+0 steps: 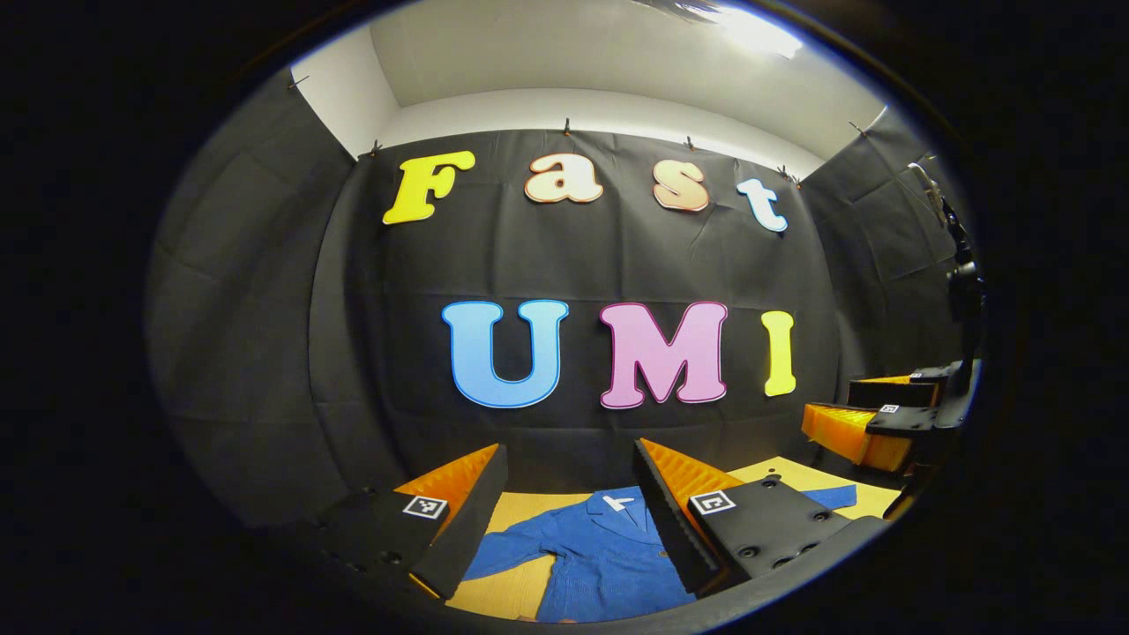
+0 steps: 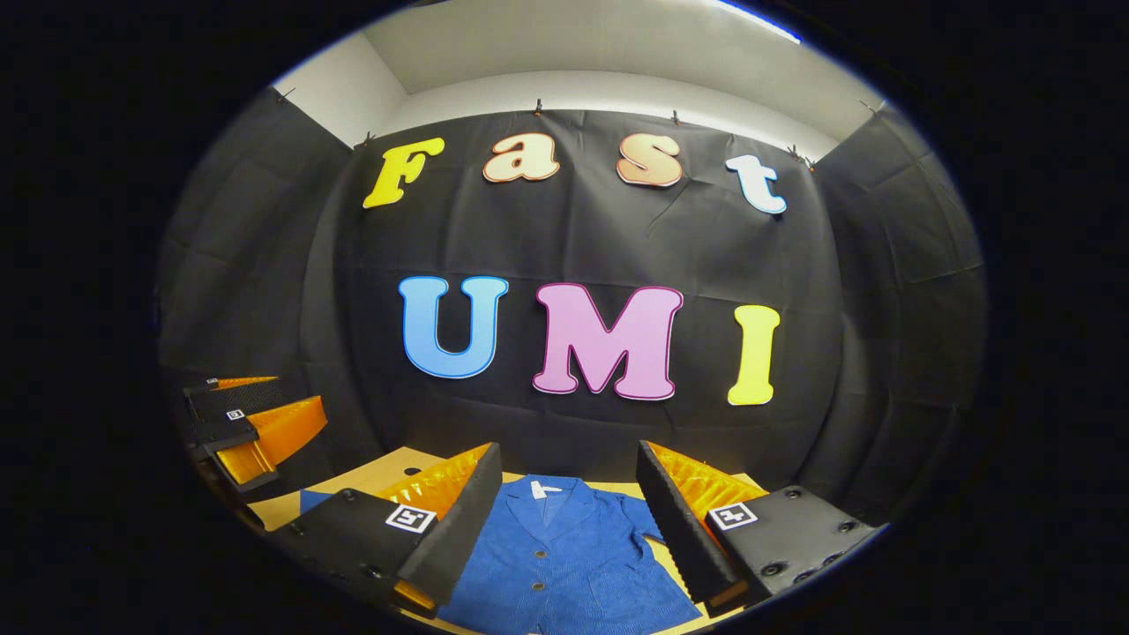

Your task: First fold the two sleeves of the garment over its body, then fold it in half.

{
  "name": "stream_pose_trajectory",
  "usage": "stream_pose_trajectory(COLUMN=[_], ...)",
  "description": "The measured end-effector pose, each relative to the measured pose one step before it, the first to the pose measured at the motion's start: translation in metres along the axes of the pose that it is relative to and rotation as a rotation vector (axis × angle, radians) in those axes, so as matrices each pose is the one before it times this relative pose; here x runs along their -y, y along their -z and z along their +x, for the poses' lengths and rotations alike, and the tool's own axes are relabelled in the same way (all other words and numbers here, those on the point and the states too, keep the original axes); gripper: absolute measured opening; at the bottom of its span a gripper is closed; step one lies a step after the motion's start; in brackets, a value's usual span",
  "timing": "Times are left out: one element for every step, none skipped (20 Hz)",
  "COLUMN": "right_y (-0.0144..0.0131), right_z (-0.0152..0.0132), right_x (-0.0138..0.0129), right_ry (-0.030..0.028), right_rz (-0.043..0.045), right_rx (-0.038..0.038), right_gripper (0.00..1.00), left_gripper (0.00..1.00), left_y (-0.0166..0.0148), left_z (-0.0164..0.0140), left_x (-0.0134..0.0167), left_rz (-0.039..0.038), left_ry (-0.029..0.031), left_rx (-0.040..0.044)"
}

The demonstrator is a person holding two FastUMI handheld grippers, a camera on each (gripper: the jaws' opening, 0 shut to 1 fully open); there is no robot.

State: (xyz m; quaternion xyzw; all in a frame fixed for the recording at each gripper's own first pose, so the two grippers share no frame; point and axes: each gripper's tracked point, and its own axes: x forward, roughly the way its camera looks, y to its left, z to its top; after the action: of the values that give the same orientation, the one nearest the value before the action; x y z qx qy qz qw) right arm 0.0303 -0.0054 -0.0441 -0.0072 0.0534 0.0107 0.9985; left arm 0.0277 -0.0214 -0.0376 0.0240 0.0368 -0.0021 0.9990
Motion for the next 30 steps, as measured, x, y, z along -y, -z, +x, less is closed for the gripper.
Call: stream_pose_trajectory(right_y=[0.00361, 0.00444, 0.00443, 0.00423, 0.00593, 0.0073, 0.00757, 0.00784, 0.00735, 0.0087, 0.0093, 0.00861, 0.00812, 0.00666, 0.00759, 0.00705, 0.00794, 0.0066, 0.00601, 0.00502, 0.00413, 0.00388, 0.00418, 0.00239, 0.00055, 0.00166, 0.00106, 0.00172, 0.00283, 0.003], right_z=[0.00194, 0.00414, 0.00467, 0.0049, 0.00622, 0.00678, 0.00807, 0.00833, 0.01002, 0.01078, 0.01037, 0.00941, 0.00985, 0.01032, 0.01127, 0.0092, 0.00998, 0.01044, 0.00912, 0.01083, 0.01001, 0.00961, 0.00994, 0.00771, 0.00783, 0.00705, 0.0052, 0.00558, 0.00577, 0.00643], right_x=[0.00138, 0.0004, 0.00114, 0.00073, 0.00246, 0.00285, 0.00414, 0.00278, 0.00172, 0.00316, 0.00284, 0.00339, 0.00496, 0.00542, 0.00665, 0.00628, 0.00797, 0.00772, 0.00697, 0.00849, 0.00928, 0.01001, 0.01038, 0.01075, 0.01134, 0.01534, 0.01684, 0.01715, 0.01866, 0.01676], right_ry=[0.00004, -0.00146, 0.00008, -0.00017, 0.0034, 0.00756, 0.00873, 0.00217, -0.00258, -0.00104, -0.0046, -0.00652, -0.00225, -0.00093, 0.00248, 0.00277, 0.00453, 0.00366, 0.00138, 0.00375, 0.00637, 0.00724, 0.00676, 0.00736, 0.01477, 0.02076, 0.02102, 0.02063, 0.02371, 0.02257], right_rz=[0.00078, 0.00339, 0.00427, 0.0034, 0.00345, 0.0038, 0.00477, 0.00647, 0.00624, 0.00554, 0.00731, 0.01105, 0.01234, 0.01333, 0.01444, 0.01254, 0.01313, 0.01342, 0.01039, 0.00613, 0.00332, 0.00506, 0.00933, 0.01436, 0.01315, 0.01417, 0.01611, 0.01688, 0.01377, 0.01315], right_rx=[-0.00685, -0.00873, -0.01083, -0.01217, -0.01833, -0.02517, -0.02651, -0.02622, -0.02622, -0.03194, -0.03639, -0.03113, -0.03013, -0.02432, -0.02639, -0.02469, -0.02582, -0.02411, -0.02085, -0.01875, -0.01706, -0.01796, -0.01882, -0.01621, -0.00811, -0.00554, -0.00628, -0.00872, -0.01027, -0.01167], right_gripper=[0.92, 0.93, 0.95, 0.96, 0.96, 0.96, 0.96, 0.92, 0.96, 0.92, 0.92, 0.96, 0.96, 0.97, 0.96, 0.96, 0.96, 0.97, 0.97, 0.97, 0.97, 0.97, 0.97, 0.97, 0.97, 0.97, 0.97, 0.97, 0.97, 0.97], left_gripper=[0.82, 0.82, 0.82, 0.82, 0.82, 0.82, 0.82, 0.82, 0.82, 0.82, 0.82, 0.82, 0.82, 0.82, 0.82, 0.82, 0.82, 0.82, 0.85, 0.82, 0.82, 0.82, 0.82, 0.82, 0.82, 0.82, 0.82, 0.82, 0.82, 0.82], left_y=[0.00162, 0.00109, 0.00192, 0.00147, 0.00155, 0.00053, -0.0005, -0.00113, 0.00138, 0.00056, 0.00171, 0.00113, 0.00206, 0.00134, 0.00233, 0.00194, 0.00222, 0.00209, 0.00269, 0.00249, 0.0039, 0.00408, 0.00338, 0.00433, 0.00196, 0.00095, 0.00079, -0.00027, 0.00016, -0.00086], left_z=[0.00298, 0.00377, 0.0047, 0.00443, 0.00321, 0.00314, 0.00409, 0.00343, 0.00304, 0.00256, 0.00258, 0.00186, 0.00354, 0.00207, 0.0034, 0.00232, 0.0027, 0.0025, 0.00286, 0.00297, 0.00241, 0.00388, 0.00482, 0.00389, 0.00314, 0.00331, 0.00337, 0.0036, 0.00381, 0.00433], left_x=[0.00145, 0.00135, 0.00064, 0.0011, 0.00111, 0.00226, 0.00187, 0.00154, 0.00221, 0.00243, 0.00227, 0.00284, 0.00235, 0.00308, 0.00338, 0.00307, 0.00263, 0.00341, 0.00427, 0.00382, 0.0045, 0.00277, 0.00648, 0.0072, 0.00758, 0.00746, 0.00828, 0.00724, 0.00912, 0.00869], left_rz=[0.003, 0.00264, 0.00035, -0.00183, -0.00127, 0.00116, 0.00197, 0.00178, 0.00198, 0.00252, 0.00215, 0.00245, 0.00461, 0.00585, 0.00578, 0.00355, 0.00224, 0.00098, 0.00162, 0.00373, 0.00656, 0.00858, 0.0097, 0.00907, 0.00906, 0.00356, -0.00069, -0.0018, -0.00218, -0.00022], left_ry=[0.0033, 0.00222, 0.00194, 0.00062, 0.00307, 0.00494, 0.00274, 0.00101, 0.00129, 0.00065, 0.00049, -0.00097, -0.00204, -0.00317, -0.00337, -0.00361, -0.00456, -0.00469, -0.00578, -0.00547, -0.00368, -0.00352, -0.00298, -0.00079, 0.00186, 0.00298, 0.00428, 0.00553, 0.00683, 0.00655], left_rx=[-0.00391, -0.00552, -0.00586, -0.00698, -0.00809, -0.00559, 0.00089, 0.00212, -0.00081, -0.00403, -0.00426, -0.00437, -0.00404, -0.0059, -0.00766, -0.00727, -0.00785, -0.0061, -0.00651, -0.00966, -0.01158, -0.01418, -0.01488, -0.01314, -0.0121, -0.0095, -0.00767, -0.00522, -0.00666, -0.00681])
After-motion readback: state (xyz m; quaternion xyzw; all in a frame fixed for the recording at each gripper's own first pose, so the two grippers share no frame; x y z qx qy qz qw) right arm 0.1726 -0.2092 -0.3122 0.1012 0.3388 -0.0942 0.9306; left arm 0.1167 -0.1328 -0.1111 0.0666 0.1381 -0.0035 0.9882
